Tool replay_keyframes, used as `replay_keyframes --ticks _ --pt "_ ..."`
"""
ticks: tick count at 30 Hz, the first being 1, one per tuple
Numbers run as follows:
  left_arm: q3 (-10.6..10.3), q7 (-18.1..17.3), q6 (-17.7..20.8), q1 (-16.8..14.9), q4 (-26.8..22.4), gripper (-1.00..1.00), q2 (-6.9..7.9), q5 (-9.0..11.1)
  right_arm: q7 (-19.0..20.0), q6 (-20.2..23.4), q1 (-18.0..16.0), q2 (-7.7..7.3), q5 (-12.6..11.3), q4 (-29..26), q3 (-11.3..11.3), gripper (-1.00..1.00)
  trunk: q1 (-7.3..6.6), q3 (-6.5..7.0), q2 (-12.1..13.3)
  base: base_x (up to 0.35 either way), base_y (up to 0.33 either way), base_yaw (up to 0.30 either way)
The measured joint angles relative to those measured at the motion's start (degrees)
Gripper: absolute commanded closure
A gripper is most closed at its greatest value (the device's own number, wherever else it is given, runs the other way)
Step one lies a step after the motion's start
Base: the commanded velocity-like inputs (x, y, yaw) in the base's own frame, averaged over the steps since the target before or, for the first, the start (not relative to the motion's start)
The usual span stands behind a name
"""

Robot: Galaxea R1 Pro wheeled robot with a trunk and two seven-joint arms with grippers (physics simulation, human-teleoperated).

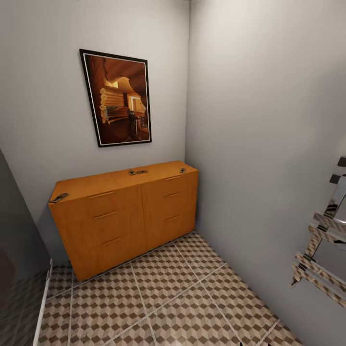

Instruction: Take the four mousetraps from the cabinet in the bathroom and place them on the bathroom floor. Make sure all four end up on the same floor surface, and ensure that at least two of them are either under or directly next to the same bathroom sink.

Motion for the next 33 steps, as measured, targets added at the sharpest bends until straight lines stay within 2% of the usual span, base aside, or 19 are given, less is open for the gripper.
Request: replay_keyframes --ticks 33 --pt "-0.1 -0.1 0.0 0.0 0.1 -1.0 0.22 -0.1 0.0 0.0 0.0 0.02 0.0 0.0 0.0 -1.0 -7.25 5.93 13.2 0.0 0.0 0.0"
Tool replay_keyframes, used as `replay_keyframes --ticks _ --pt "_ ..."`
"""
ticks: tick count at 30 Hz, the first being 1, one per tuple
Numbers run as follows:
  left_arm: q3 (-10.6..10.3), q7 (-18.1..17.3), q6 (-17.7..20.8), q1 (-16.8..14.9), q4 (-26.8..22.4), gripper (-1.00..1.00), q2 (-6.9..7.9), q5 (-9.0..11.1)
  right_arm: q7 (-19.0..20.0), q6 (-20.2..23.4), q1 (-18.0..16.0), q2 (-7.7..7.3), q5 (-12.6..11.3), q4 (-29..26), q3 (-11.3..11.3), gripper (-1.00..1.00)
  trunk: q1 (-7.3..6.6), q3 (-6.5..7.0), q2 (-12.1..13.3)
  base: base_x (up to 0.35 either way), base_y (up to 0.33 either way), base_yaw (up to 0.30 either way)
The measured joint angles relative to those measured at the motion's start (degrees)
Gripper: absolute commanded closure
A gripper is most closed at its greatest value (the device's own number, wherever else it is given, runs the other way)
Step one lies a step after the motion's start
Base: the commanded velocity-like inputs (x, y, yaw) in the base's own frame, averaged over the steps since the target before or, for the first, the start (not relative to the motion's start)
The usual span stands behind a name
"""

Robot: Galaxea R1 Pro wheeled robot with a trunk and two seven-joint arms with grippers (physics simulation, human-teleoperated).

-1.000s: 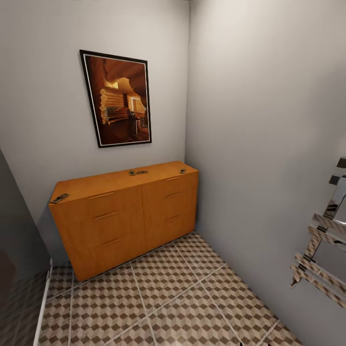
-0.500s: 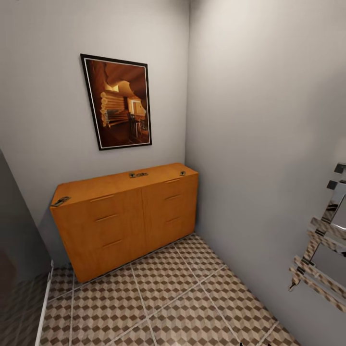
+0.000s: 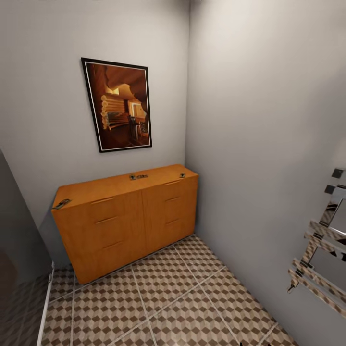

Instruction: Take the four mousetraps from the cabinet in the bathroom and place them on the bathroom floor. Make sure all four end up on the same floor surface, and ensure that at least two of them are either under or directly next to the same bathroom sink.

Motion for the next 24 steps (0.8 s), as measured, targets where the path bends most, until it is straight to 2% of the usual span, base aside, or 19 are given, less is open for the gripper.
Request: replay_keyframes --ticks 11,24 --pt "0.0 -0.1 0.1 0.0 0.0 -1.0 -0.04 0.0 0.0 0.0 0.0 -0.02 0.0 0.0 0.0 -1.0 -2.43 1.98 4.4 0.038 0.0 0.0" --pt "0.0 0.1 0.1 0.0 0.0 -1.0 -0.08 0.0 0.0 0.0 0.0 -0.01 0.0 0.0 0.0 -1.0 -5.31 4.31 9.6 0.276 0.0 0.0"
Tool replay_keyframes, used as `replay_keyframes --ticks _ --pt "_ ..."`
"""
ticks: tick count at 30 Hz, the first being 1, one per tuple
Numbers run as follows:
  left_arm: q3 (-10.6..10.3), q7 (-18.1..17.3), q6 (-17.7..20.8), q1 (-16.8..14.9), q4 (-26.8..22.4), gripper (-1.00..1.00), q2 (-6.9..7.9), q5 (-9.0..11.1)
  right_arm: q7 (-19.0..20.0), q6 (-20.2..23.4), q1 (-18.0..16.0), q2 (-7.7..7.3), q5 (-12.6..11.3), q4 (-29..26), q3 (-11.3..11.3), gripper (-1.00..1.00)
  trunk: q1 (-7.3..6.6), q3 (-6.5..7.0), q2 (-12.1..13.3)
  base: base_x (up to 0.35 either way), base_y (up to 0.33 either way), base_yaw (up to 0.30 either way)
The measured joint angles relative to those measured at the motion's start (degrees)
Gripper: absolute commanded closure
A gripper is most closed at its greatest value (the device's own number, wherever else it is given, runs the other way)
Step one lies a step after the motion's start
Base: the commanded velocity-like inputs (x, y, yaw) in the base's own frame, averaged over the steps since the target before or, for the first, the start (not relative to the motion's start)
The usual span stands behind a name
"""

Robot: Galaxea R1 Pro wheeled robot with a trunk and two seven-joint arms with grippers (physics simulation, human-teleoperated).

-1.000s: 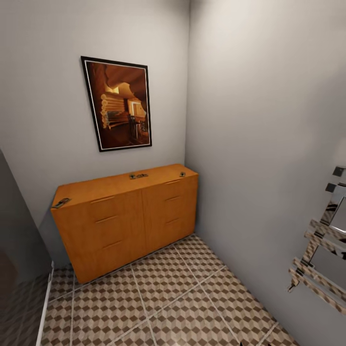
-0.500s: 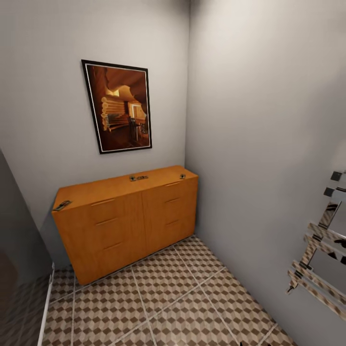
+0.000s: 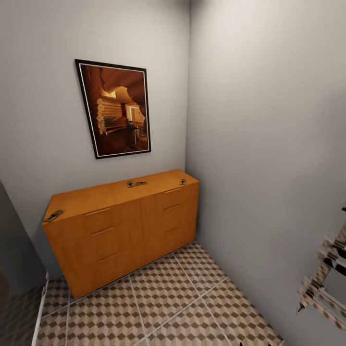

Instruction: Take the four mousetraps from the cabinet in the bathroom and place them on the bathroom floor. Make sure all four end up on the same floor surface, and ensure that at least two of them are either under or directly next to the same bathroom sink.

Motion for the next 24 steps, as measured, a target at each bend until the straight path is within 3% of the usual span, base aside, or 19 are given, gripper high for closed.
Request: replay_keyframes --ticks 24 --pt "0.0 0.0 0.0 0.0 0.0 -1.0 -0.01 0.0 0.0 0.0 0.0 -0.01 0.0 0.0 0.0 -1.0 -5.28 4.32 9.6 0.325 0.0 0.0"
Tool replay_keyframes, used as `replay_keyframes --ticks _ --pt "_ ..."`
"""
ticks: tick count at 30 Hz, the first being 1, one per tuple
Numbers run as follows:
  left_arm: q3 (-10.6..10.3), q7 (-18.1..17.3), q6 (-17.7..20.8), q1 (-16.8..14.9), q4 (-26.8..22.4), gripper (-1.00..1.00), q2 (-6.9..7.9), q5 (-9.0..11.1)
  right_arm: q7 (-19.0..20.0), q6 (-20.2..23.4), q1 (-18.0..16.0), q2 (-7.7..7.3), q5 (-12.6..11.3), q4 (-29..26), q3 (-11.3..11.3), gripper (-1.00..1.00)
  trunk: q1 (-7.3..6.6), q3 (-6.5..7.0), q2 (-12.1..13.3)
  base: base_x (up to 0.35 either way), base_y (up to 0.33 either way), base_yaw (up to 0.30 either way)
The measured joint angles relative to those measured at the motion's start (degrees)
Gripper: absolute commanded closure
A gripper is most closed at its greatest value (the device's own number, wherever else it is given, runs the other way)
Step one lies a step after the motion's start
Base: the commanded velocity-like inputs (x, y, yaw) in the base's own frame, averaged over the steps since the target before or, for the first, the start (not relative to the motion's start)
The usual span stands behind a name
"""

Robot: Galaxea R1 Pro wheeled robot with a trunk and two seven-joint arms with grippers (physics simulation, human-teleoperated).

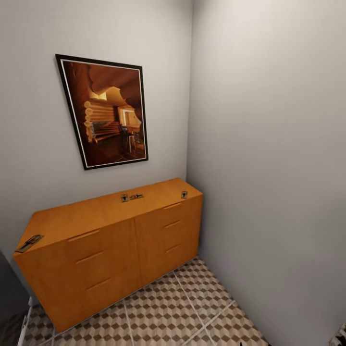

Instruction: Take the four mousetraps from the cabinet in the bathroom and place them on the bathroom floor. Make sure all four end up on the same floor surface, and ensure that at least two of them are either under or directly next to the same bathroom sink.

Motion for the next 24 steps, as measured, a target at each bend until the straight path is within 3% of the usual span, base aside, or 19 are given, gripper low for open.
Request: replay_keyframes --ticks 7,19,24 --pt "0.0 0.0 0.0 0.0 0.0 -1.0 0.05 0.0 0.0 0.0 0.0 0.0 0.0 0.0 0.0 -1.0 -1.52 1.26 2.8 0.228 0.0 0.0" --pt "0.0 0.0 0.0 0.0 0.0 -1.0 0.09 0.0 0.0 0.0 0.0 0.0 0.0 0.0 0.0 -1.0 -4.15 3.43 7.6 0.034 0.0 0.0" --pt "0.0 0.0 0.0 0.0 0.0 -1.0 0.09 0.0 0.0 0.0 0.0 0.0 0.0 0.0 0.0 -1.0 -4.15 3.43 7.7 0.003 0.0 0.02"
